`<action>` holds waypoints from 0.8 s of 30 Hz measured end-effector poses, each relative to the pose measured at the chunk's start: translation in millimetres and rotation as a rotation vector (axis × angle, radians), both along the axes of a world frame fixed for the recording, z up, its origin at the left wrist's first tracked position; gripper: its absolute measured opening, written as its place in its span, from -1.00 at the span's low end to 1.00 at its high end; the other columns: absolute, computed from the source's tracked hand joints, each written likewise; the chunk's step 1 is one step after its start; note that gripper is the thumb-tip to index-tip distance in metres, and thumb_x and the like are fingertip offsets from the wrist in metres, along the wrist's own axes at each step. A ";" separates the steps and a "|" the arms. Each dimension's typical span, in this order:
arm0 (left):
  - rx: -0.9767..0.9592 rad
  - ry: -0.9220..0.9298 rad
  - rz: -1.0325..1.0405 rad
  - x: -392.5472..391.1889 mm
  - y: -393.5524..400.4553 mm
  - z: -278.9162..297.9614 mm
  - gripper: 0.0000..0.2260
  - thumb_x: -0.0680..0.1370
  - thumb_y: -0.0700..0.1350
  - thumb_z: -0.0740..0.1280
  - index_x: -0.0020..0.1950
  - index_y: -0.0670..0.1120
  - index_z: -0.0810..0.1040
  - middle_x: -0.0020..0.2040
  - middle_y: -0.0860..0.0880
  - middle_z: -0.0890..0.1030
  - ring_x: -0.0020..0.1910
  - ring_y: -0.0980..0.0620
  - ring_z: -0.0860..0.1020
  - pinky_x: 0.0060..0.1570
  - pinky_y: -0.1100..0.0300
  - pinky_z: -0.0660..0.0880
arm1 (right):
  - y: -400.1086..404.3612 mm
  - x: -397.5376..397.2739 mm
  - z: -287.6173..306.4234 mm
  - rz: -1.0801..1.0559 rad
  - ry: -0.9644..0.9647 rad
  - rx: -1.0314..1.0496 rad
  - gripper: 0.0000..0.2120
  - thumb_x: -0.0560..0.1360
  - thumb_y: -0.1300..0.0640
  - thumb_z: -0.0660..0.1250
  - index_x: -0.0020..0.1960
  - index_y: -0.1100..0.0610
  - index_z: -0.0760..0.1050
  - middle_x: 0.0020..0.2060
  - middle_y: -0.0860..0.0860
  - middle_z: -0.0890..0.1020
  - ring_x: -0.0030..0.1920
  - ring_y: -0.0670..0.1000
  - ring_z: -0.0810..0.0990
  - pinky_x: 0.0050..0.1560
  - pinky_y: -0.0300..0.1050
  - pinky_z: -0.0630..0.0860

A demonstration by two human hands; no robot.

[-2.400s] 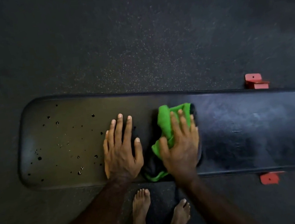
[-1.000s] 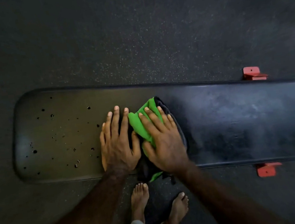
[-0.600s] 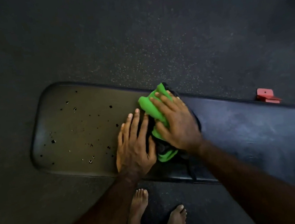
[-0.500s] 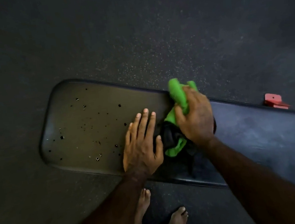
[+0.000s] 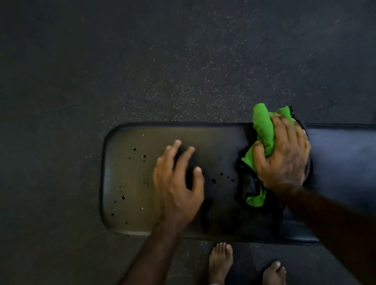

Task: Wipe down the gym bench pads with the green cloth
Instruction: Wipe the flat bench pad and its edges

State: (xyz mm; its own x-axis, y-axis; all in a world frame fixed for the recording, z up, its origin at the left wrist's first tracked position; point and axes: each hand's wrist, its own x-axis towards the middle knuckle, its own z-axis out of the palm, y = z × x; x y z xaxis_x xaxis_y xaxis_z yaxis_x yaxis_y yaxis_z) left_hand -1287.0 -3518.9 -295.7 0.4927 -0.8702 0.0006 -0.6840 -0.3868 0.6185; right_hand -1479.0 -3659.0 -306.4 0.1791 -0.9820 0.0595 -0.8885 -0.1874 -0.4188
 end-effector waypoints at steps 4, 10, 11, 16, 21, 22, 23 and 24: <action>0.101 -0.092 0.045 64.9 -24.1 -4.4 -0.49 0.63 0.07 0.27 0.56 -0.05 0.39 0.58 -0.05 0.34 0.57 -0.08 0.28 0.51 -0.15 0.25 | 0.9 1.1 3.2 -0.012 0.007 0.034 -0.32 0.46 -0.10 0.24 0.53 0.13 0.37 0.46 0.13 0.46 0.51 0.23 0.34 0.53 0.27 0.22; 0.242 -0.218 0.002 53.4 -44.2 -9.1 -0.45 0.63 0.16 0.19 0.60 0.04 0.31 0.60 0.03 0.31 0.63 -0.03 0.13 0.59 -0.17 0.07 | 1.3 2.5 7.0 -0.015 0.030 0.055 -0.31 0.44 -0.09 0.25 0.53 0.14 0.36 0.46 0.14 0.46 0.50 0.24 0.34 0.52 0.29 0.24; 0.237 -0.213 0.011 54.4 -43.7 -9.7 -0.46 0.62 0.16 0.20 0.60 0.05 0.31 0.59 0.04 0.31 0.64 -0.02 0.14 0.59 -0.17 0.08 | 1.2 3.2 7.4 -0.017 0.028 0.064 -0.31 0.44 -0.09 0.25 0.53 0.14 0.36 0.46 0.14 0.45 0.51 0.24 0.34 0.51 0.29 0.24; 0.236 -0.215 0.022 54.1 -44.1 -10.1 -0.45 0.61 0.15 0.23 0.60 0.06 0.32 0.59 0.05 0.32 0.63 -0.02 0.14 0.57 -0.17 0.10 | -1.1 5.7 12.4 -0.031 0.038 0.096 -0.30 0.43 -0.11 0.23 0.52 0.13 0.36 0.46 0.13 0.45 0.52 0.24 0.32 0.52 0.29 0.22; 0.246 -0.231 0.014 54.0 -42.8 -13.7 -0.44 0.61 0.16 0.23 0.60 0.05 0.31 0.60 0.05 0.30 0.64 -0.03 0.13 0.58 -0.16 0.08 | -4.7 16.4 13.5 -0.076 0.064 0.137 -0.35 0.39 -0.14 0.29 0.45 0.08 0.45 0.41 0.09 0.51 0.52 0.22 0.33 0.54 0.30 0.19; 0.246 -0.229 0.013 53.6 -42.6 -14.0 -0.44 0.61 0.16 0.23 0.60 0.05 0.31 0.60 0.05 0.30 0.64 -0.03 0.13 0.58 -0.17 0.08 | -6.0 23.6 14.6 -0.118 0.068 0.153 -0.36 0.40 -0.16 0.29 0.43 0.07 0.47 0.40 0.08 0.52 0.52 0.22 0.33 0.55 0.30 0.17; 0.248 -0.232 0.017 52.9 -42.6 -13.7 -0.44 0.61 0.16 0.23 0.60 0.06 0.30 0.60 0.06 0.30 0.64 -0.03 0.13 0.57 -0.17 0.08 | -6.6 34.9 15.3 -0.142 0.061 0.174 -0.36 0.41 -0.18 0.28 0.43 0.06 0.47 0.39 0.08 0.52 0.51 0.22 0.33 0.56 0.30 0.14; 0.250 -0.237 0.022 53.0 -43.4 -13.3 -0.44 0.61 0.16 0.22 0.60 0.06 0.30 0.60 0.06 0.30 0.64 -0.03 0.14 0.57 -0.16 0.09 | -5.5 51.3 16.3 -0.124 0.047 0.198 -0.37 0.43 -0.20 0.25 0.43 0.05 0.48 0.40 0.08 0.52 0.50 0.23 0.34 0.56 0.30 0.12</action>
State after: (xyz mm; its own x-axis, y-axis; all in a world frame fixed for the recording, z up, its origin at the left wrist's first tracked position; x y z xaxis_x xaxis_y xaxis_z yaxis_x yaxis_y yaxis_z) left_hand -1234.0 -3562.3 -309.0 0.5227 -0.8472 -0.0949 -0.7872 -0.5224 0.3277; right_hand -1427.7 -3664.5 -290.1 0.0543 -0.9884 -0.1418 -0.9191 0.0060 -0.3939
